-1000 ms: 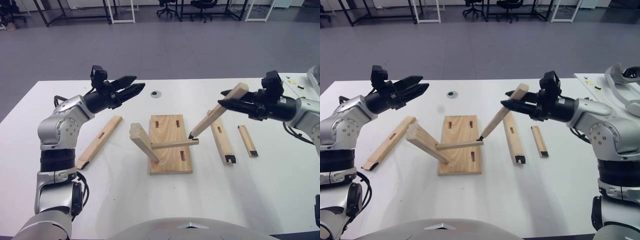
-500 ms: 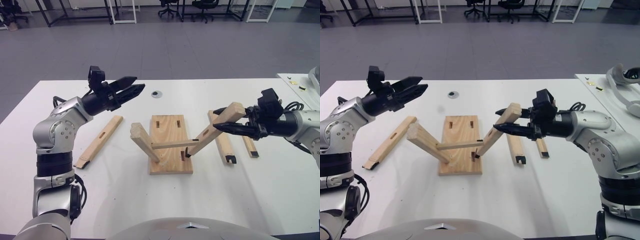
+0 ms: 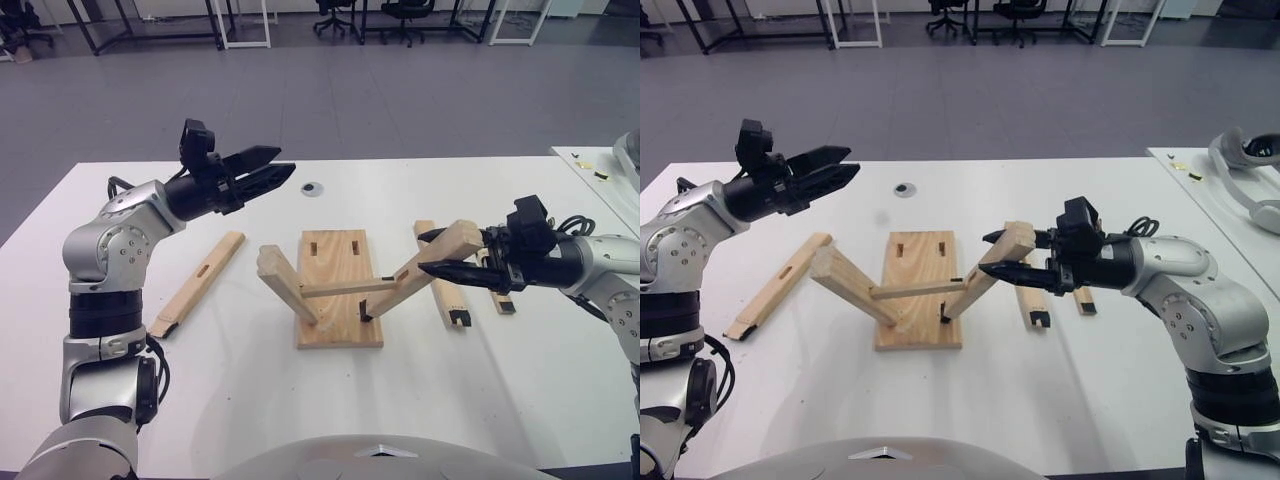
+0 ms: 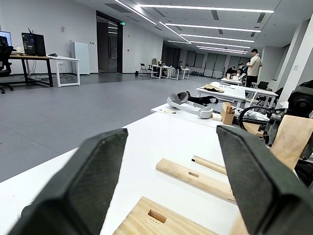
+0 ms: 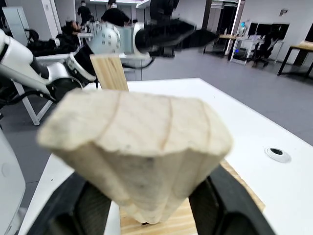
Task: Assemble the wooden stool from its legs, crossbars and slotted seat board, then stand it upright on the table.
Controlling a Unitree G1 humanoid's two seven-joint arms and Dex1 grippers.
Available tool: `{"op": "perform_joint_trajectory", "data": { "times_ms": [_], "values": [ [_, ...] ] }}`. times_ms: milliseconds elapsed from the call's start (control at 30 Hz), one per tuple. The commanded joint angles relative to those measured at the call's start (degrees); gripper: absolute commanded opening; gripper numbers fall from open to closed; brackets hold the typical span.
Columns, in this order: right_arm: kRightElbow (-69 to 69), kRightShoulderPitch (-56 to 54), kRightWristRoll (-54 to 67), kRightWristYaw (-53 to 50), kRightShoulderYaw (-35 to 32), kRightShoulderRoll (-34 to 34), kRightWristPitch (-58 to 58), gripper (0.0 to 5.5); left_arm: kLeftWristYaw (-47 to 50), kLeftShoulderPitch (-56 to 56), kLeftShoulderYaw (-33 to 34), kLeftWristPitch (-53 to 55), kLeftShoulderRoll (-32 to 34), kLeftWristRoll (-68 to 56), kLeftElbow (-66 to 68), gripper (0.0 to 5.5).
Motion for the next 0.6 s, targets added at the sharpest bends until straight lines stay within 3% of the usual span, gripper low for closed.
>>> {"op": "perform_joint_trajectory", "data": {
  "times_ms": [33, 300, 600],
  "values": [
    [3.55, -1.98, -4.96, 3.72, 3.47, -2.76, -1.90, 2.07, 0.84, 0.19, 0.30, 1.04, 0.26, -0.92, -1.77, 3.34],
    [9.36, -9.60, -10.01, 14.20, 9.82, -7.49, -5.07, 2.07, 2.80, 2.77, 0.84, 1.26, -0.71, -2.36, -4.86, 3.34],
    [13.41, -22.00, -12.98, 22.06, 15.22, -8.27, -3.32, 2.07, 8.71, 8.59, 2.92, 0.74, -3.42, -4.77, -10.96, 3.34]
  ]
}}
